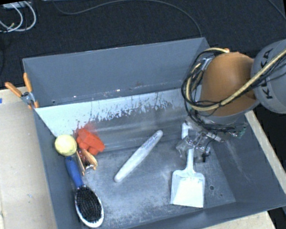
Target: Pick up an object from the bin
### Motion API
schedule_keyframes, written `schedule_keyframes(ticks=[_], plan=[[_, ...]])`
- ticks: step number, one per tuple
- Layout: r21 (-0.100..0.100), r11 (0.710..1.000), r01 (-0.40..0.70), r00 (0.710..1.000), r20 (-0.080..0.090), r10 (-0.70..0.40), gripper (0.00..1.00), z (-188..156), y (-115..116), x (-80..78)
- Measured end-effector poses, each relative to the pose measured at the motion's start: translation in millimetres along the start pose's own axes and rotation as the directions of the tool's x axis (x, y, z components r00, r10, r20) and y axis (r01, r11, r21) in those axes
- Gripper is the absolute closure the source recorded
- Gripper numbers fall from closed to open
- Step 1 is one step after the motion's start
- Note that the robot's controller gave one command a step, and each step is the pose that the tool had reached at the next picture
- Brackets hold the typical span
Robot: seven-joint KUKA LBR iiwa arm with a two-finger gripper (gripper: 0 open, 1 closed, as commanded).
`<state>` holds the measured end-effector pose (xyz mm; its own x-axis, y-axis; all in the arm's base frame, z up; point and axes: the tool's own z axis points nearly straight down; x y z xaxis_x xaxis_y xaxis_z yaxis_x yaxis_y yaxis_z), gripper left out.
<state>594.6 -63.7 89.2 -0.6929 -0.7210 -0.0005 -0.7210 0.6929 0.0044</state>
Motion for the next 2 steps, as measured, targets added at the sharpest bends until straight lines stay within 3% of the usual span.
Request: schedule_keyframes(ticks=[2], plan=[[0.0, 1.0, -0.001, 1.0, 0.0, 0.001, 1.0, -18.4, 0.6, -0.5]])
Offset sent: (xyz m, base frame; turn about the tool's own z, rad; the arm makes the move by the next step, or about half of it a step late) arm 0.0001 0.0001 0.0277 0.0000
